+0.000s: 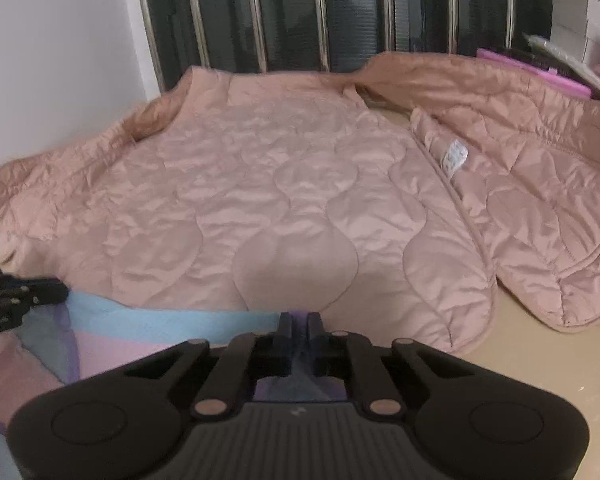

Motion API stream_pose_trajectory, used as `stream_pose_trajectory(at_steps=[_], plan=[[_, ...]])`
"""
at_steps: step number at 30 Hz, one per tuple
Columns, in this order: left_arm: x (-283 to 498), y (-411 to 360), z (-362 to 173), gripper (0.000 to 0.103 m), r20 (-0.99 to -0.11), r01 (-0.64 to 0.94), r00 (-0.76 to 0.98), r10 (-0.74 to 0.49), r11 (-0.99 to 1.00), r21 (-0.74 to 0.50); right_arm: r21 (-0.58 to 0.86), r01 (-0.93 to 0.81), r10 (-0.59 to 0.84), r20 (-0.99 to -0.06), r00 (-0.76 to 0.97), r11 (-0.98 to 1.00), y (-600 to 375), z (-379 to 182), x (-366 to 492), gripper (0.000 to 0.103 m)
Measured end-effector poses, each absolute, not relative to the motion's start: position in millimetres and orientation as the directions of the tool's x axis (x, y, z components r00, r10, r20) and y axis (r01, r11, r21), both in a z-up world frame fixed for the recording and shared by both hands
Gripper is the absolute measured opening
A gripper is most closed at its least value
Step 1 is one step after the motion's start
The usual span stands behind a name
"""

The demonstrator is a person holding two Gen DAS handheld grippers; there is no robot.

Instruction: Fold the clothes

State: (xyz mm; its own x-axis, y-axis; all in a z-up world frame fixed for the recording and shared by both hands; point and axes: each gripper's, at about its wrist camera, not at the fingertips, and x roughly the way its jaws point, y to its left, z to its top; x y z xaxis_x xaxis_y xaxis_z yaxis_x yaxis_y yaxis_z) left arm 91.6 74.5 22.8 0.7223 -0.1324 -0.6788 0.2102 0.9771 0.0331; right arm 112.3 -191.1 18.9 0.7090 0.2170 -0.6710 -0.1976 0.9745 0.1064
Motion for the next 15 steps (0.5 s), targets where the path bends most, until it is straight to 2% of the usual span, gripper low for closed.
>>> stream_pose_trajectory(at_steps=[8,11,13,15], plan=[[14.7,84.2,60.2,0.006,-0.582,0.233,0.791,-0.189,0.972,0.002,0.09,-0.266,0.272,-0.524,0.807,0.96,-197.1,70.4,27.8,0.006],[-30.0,93.3,51.4,0.006,-0.578,0.236,0.79,-0.206,0.971,-0.024,0.106,-0.303,0.313,-0.513,0.799,0.947,-204.6,64.8,-24.6,0.006],[-49.2,98.3,36.4,0.01,-0.617,0.219,0.76,-0.205,0.974,-0.055,0.128,-0.333,0.345,-0.557,0.755,0.934,-207.7,47.8,-49.8,0.008],[-62.5,107.0,25.3,0.024,-0.65,0.195,0.73,-0.212,0.976,-0.1,0.177,-0.33,0.369,-0.585,0.722,0.927,-215.4,36.3,-62.1,0.011]])
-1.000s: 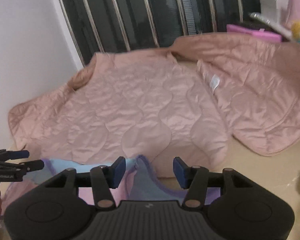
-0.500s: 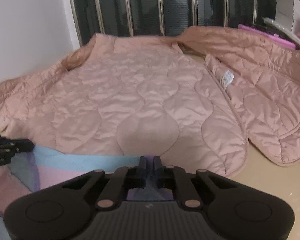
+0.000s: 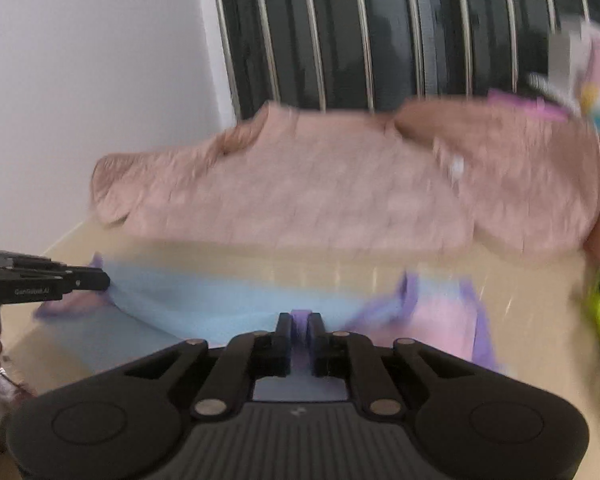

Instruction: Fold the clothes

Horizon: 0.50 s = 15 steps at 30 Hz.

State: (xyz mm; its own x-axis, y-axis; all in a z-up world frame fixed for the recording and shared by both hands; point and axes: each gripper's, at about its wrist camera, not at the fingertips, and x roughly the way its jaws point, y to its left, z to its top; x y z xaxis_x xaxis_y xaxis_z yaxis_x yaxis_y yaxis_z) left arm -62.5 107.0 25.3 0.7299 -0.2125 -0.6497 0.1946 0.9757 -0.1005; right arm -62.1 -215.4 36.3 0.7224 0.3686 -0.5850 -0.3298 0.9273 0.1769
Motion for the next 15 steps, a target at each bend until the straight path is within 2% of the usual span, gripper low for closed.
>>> stream_pose_trajectory(at_steps=[1,2,3,4,5,8,10,15], plan=[[-67.8,111.4,24.5,0.043,-0.649,0.191,0.73,-0.215,0.976,-0.108,0.2,-0.328,0.381,-0.586,0.715,0.923,-220.6,35.1,-66.8,0.012],[-73.3,117.9,27.5,0.06,-0.635,0.169,0.748,-0.193,0.981,-0.099,0.212,-0.325,0.387,-0.573,0.722,0.922,-226.7,37.8,-70.7,0.02],[-74.2,124.6,32.6,0.066,-0.615,0.149,0.769,-0.172,0.985,-0.089,0.217,-0.313,0.381,-0.548,0.745,0.925,-234.5,44.0,-73.5,0.026],[-74.0,131.6,37.4,0.075,-0.597,0.128,0.788,-0.151,0.988,-0.082,0.215,-0.295,0.365,-0.519,0.773,0.931,-242.8,51.3,-74.6,0.041],[-69.8,140.0,41.0,0.079,-0.585,0.098,0.8,-0.132,0.991,-0.09,0.21,-0.27,0.34,-0.491,0.802,0.94,-251.3,57.3,-73.7,0.047],[-46.8,163.4,41.9,0.078,-0.587,0.021,0.804,-0.092,0.992,-0.127,0.192,-0.141,0.217,-0.469,0.856,0.971,-276.6,63.2,-56.0,0.047],[-30.4,167.1,35.2,0.074,-0.619,0.02,0.778,-0.109,0.989,-0.15,0.181,-0.069,0.154,-0.509,0.847,0.981,-286.6,57.7,-34.6,0.047],[-14.5,161.3,19.3,0.054,-0.647,0.058,0.746,-0.158,0.983,-0.174,0.17,-0.011,0.11,-0.585,0.804,0.985,-292.9,40.6,13.3,0.047]])
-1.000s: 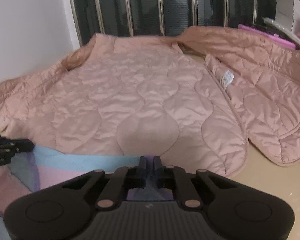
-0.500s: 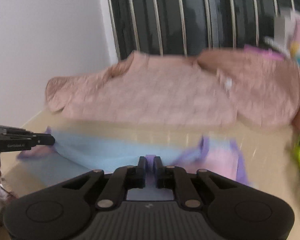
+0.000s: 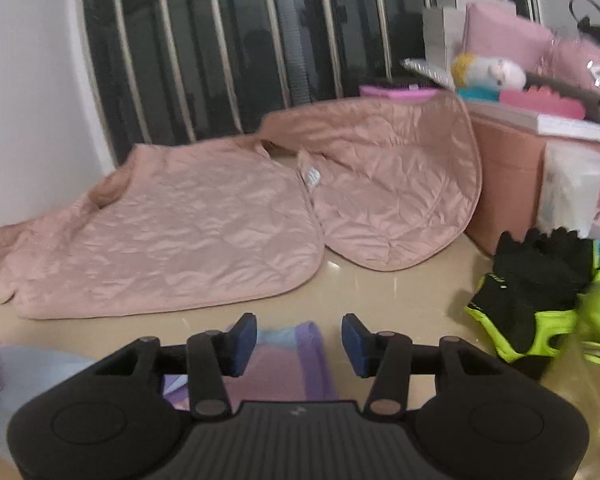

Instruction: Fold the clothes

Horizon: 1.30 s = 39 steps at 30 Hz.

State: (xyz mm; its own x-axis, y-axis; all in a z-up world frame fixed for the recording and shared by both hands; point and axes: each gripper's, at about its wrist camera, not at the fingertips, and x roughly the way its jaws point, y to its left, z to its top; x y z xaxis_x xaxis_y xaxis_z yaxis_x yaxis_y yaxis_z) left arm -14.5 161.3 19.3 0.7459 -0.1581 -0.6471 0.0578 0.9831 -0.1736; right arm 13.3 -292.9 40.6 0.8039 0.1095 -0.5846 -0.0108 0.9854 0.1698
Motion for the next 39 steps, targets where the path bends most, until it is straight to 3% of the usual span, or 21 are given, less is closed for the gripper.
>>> stream_pose_trajectory(at_steps=[2,4,6,7,8,10,14,18,24,26,28,30,34,37,39], plan=[[-13.2,160.1,14.9,0.027,-0.631,0.032,0.767,-0.114,0.99,-0.139,0.183,-0.008,0.124,-0.634,0.763,0.983,-290.6,29.7,33.0,0.046],[-11.6,161.7,13.2,0.016,-0.625,0.011,0.775,-0.088,0.992,-0.127,0.178,0.017,0.11,-0.674,0.73,0.984,-287.4,19.8,52.0,0.046],[-11.6,164.7,13.0,0.011,-0.629,-0.001,0.774,-0.076,0.993,-0.121,0.161,0.015,0.1,-0.686,0.721,0.987,-279.8,14.4,62.6,0.046],[-12.2,165.9,12.8,0.011,-0.631,-0.004,0.773,-0.07,0.993,-0.116,0.121,0.004,0.082,-0.692,0.717,0.993,-272.9,13.9,65.5,0.035],[-12.8,167.4,12.6,0.01,-0.632,-0.008,0.772,-0.064,0.994,-0.111,0.088,-0.005,0.065,-0.696,0.715,0.996,-267.2,13.7,67.5,0.004],[-14.9,171.4,12.0,0.01,-0.629,-0.018,0.776,-0.054,0.994,-0.108,0.047,-0.004,0.035,-0.682,0.731,0.999,-261.9,15.9,65.0,0.005],[-19.1,173.9,12.1,0.01,-0.62,-0.033,0.783,-0.039,0.994,-0.104,-0.014,0.045,-0.046,-0.502,0.863,0.999,-263.8,39.3,18.5,0.005],[-23.0,178.3,12.0,0.01,-0.616,-0.049,0.787,-0.03,0.993,-0.11,-0.005,-0.004,0.002,-0.363,0.932,1.0,-280.5,42.1,-48.9,0.005],[-26.9,184.2,12.2,0.01,-0.614,-0.078,0.789,0.002,0.992,-0.096,-0.037,-0.115,0.088,-0.431,0.898,0.993,-286.8,10.5,-107.9,0.009],[-26.6,182.7,13.0,0.011,-0.617,-0.075,0.787,0.006,0.994,-0.085,-0.05,-0.107,0.072,-0.465,0.883,0.993,-288.6,5.3,-112.4,0.028],[-25.9,182.3,13.4,0.011,-0.617,-0.075,0.787,0.009,0.994,-0.08,0.003,-0.09,0.082,-0.427,0.901,0.996,-295.5,14.9,-118.6,0.038],[-25.8,182.3,13.6,0.012,-0.617,-0.074,0.787,0.011,0.994,-0.076,0.107,-0.118,0.151,-0.385,0.91,0.987,-303.2,27.9,-119.2,0.039],[-23.9,183.3,13.2,0.012,-0.614,-0.079,0.789,0.02,0.994,-0.069,0.214,-0.123,0.206,-0.426,0.881,0.969,-304.7,36.3,-88.5,0.039],[-22.0,185.8,13.0,0.013,-0.612,-0.086,0.79,0.026,0.994,-0.069,0.152,0.025,0.064,-0.551,0.832,0.988,-302.1,26.1,-44.1,0.039],[-21.4,188.3,12.8,0.013,-0.616,-0.09,0.787,0.039,0.995,-0.053,0.155,0.002,0.095,-0.612,0.785,0.988,-297.3,16.3,-26.7,0.033]])
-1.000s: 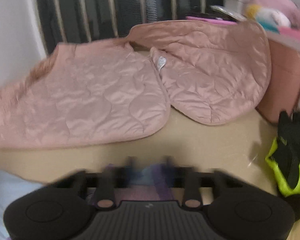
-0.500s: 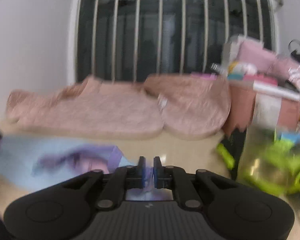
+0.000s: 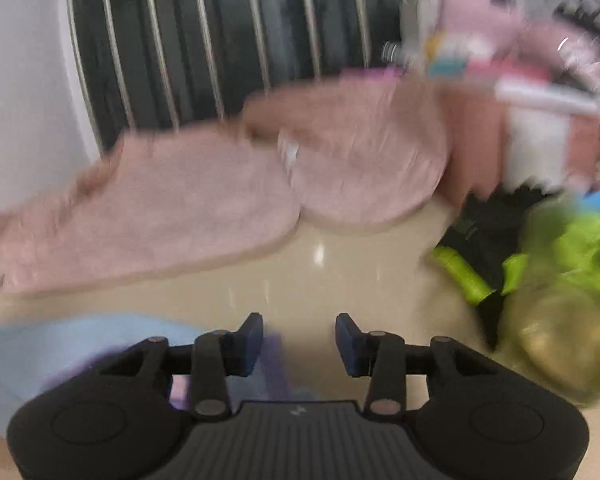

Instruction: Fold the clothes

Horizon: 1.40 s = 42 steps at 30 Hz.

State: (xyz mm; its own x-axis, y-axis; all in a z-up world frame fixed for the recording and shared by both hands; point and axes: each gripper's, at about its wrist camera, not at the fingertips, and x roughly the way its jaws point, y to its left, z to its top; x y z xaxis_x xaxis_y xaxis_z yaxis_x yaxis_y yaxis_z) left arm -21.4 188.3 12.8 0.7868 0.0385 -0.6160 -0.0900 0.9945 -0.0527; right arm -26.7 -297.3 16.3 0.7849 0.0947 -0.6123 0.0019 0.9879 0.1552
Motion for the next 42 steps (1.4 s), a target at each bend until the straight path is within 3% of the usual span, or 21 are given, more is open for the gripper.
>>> stream_pose_trajectory(at_steps=[1,2,7,9,10,11,14,17,20,24,27,31,34,38,42], plan=[[-21.6,190.3,12.5,0.014,-0.614,-0.091,0.788,0.041,0.995,-0.05,0.157,-0.023,0.118,-0.628,0.77,0.987,-293.5,12.4,-21.9,0.011],[-21.8,192.4,12.3,0.014,-0.613,-0.092,0.789,0.041,0.994,-0.051,0.153,-0.048,0.134,-0.626,0.768,0.987,-288.7,9.7,-21.5,0.004],[-19.6,197.3,14.3,0.015,-0.623,-0.095,0.782,0.016,0.991,-0.094,0.102,0.026,0.035,-0.557,0.83,0.994,-287.9,5.0,-18.7,0.004],[-19.6,191.8,15.2,0.018,-0.623,-0.087,0.782,0.009,0.992,-0.094,0.108,0.033,0.03,-0.536,0.844,0.994,-289.0,4.9,-18.7,0.004],[-21.2,188.5,16.1,0.025,-0.621,-0.09,0.783,0.02,0.993,-0.082,0.104,0.032,0.026,-0.515,0.857,0.994,-288.4,8.2,-20.4,0.006],[-23.1,185.3,17.3,0.034,-0.619,-0.094,0.785,0.03,0.993,-0.071,0.097,0.033,0.019,-0.496,0.868,0.995,-287.5,11.2,-22.6,0.012],[-38.0,179.9,29.7,0.04,-0.588,-0.089,0.808,0.021,0.992,-0.087,0.079,0.054,-0.009,-0.484,0.875,0.995,-285.1,20.5,-33.6,0.029],[-53.2,162.1,43.2,0.053,-0.552,-0.045,0.833,-0.03,0.992,-0.122,0.147,-0.048,0.115,-0.49,0.864,0.988,-280.9,24.2,-51.2,0.025],[-57.7,131.4,46.9,0.053,-0.541,0.039,0.834,-0.108,0.99,-0.138,0.144,-0.129,0.186,-0.532,0.826,0.981,-268.2,13.3,-53.9,0.01],[-57.2,86.1,46.8,0.055,-0.549,0.153,0.807,-0.216,0.975,-0.159,0.076,-0.07,0.101,-0.59,0.801,0.995,-269.7,9.3,-54.7,0.006],[-55.5,46.2,42.2,0.055,-0.559,0.252,0.762,-0.328,0.945,-0.211,0.052,-0.001,0.029,-0.55,0.835,0.999,-278.0,21.0,-63.9,0.013],[-58.9,-15.1,36.6,0.057,-0.546,0.387,0.714,-0.438,0.897,-0.212,0.137,-0.083,0.139,-0.483,0.865,0.987,-280.4,30.0,-75.8,0.035],[-55.7,-54.8,29.6,0.06,-0.545,0.435,0.707,-0.451,0.885,-0.167,0.152,-0.114,0.176,-0.495,0.851,0.982,-277.1,23.5,-72.2,0.035],[-36.7,-74.9,13.1,0.062,-0.609,0.416,0.644,-0.463,0.88,-0.229,0.177,-0.086,0.173,-0.571,0.802,0.98,-283.7,9.9,-61.7,0.032],[-39.3,-76.6,6.6,0.064,-0.594,0.427,0.657,-0.464,0.879,-0.214,0.142,-0.069,0.133,-0.51,0.85,0.987,-294.0,18.8,-84.6,0.034]])
